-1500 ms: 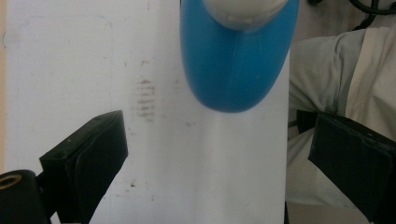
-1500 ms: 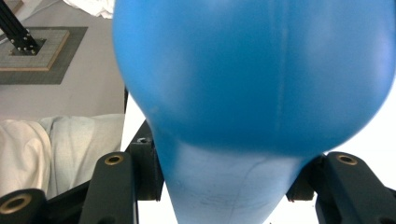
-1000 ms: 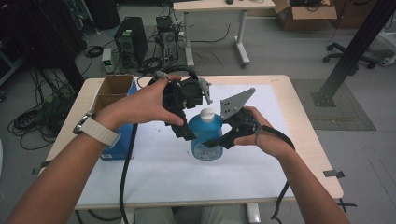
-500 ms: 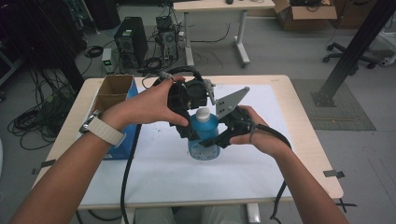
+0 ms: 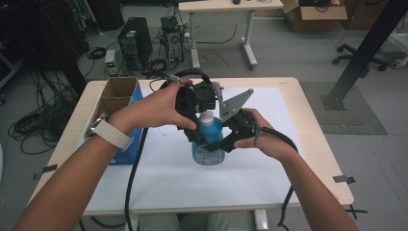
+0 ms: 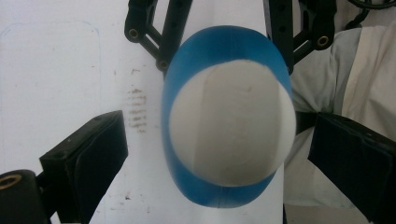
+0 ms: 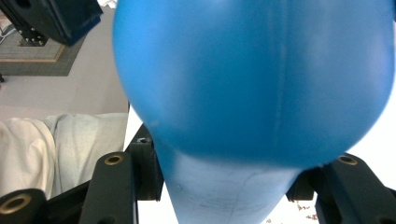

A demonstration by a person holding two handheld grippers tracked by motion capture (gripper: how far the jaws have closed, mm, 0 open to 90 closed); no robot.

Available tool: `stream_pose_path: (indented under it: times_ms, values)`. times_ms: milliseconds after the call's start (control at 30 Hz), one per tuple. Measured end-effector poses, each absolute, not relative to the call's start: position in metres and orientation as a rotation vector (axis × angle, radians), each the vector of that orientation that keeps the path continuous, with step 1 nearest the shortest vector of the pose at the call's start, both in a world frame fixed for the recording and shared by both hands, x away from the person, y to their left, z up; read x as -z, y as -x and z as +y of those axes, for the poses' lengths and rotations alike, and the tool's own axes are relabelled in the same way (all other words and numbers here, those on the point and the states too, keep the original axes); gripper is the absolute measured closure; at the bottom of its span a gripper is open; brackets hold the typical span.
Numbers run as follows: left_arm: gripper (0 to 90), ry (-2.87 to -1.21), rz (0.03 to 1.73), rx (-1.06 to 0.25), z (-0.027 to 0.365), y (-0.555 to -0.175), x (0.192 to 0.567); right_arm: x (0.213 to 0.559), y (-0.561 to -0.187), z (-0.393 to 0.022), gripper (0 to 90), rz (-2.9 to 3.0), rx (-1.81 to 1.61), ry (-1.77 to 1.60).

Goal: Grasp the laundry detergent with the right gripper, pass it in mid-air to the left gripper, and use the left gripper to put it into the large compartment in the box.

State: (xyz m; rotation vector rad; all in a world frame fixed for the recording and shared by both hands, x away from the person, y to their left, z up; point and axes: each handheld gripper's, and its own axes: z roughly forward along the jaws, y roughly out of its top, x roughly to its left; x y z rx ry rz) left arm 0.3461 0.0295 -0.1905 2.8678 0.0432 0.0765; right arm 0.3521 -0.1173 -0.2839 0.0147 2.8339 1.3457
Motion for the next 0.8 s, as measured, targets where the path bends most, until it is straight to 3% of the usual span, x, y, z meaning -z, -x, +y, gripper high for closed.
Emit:
stream_pose_path:
  times_ms: [800]
  values:
    - [17.1, -2.862, 0.008, -0.066, 0.0286, -0.3473, 0.1924, 0.2843, -0.3516, -0.1165, 44.0, 2.839, -1.339, -0.018]
